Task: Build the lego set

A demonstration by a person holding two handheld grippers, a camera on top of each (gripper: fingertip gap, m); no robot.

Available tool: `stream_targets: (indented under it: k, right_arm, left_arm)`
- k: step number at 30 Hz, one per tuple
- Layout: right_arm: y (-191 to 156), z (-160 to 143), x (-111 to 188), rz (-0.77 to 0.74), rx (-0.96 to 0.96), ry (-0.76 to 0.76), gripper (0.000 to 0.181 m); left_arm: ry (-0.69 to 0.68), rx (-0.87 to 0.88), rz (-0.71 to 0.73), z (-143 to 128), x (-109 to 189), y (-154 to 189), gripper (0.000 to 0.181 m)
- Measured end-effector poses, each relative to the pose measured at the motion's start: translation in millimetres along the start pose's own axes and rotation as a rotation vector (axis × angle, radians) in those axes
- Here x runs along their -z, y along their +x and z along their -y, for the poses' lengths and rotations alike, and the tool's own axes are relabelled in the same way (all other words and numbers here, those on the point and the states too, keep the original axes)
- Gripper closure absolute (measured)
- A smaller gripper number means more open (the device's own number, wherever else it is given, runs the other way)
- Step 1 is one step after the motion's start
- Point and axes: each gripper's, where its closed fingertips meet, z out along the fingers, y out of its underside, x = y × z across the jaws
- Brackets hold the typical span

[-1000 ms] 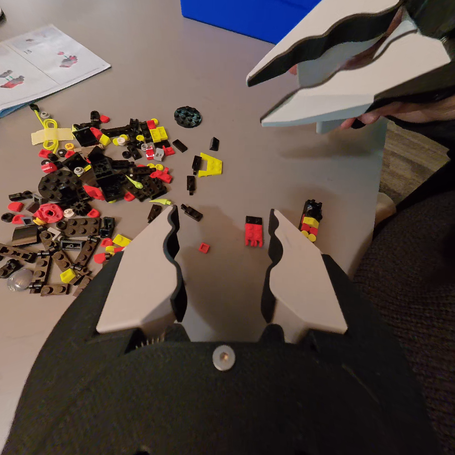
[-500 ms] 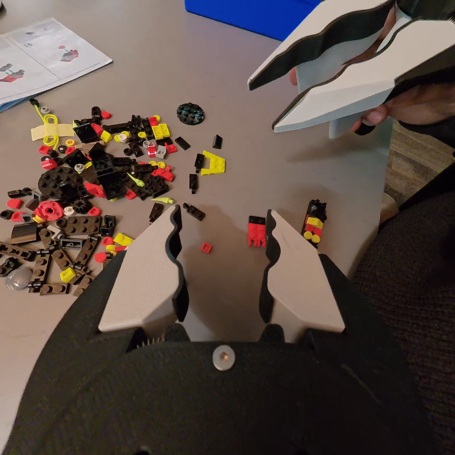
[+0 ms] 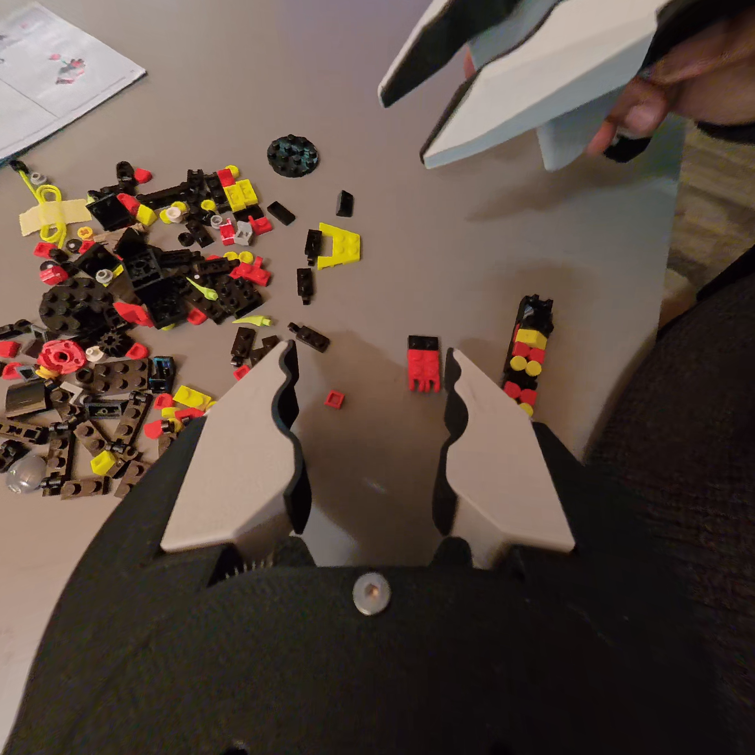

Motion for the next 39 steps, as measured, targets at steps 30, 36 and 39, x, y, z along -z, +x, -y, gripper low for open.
stream_targets:
  k: [30, 36, 39]
  right_arm:
    - [-4.9, -0.7, -0.1, 0.070, -0.086, 0.002, 0.153]
    - [-5.3, -1.1, -0.4, 0.075, -0.091, 0.001, 0.153]
    - [-5.5, -1.2, -0.4, 0.076, -0.092, 0.000, 0.153]
  left_arm:
    - [-0.035, -0.030, 0.040, -6.6, -0.8, -4.3, 0.125]
    - [-0.019, -0.004, 0.043, -4.2, 0.8, -6.9, 0.125]
    - [-0.009, 0.015, 0.050, -2.7, 1.7, -9.5, 0.126]
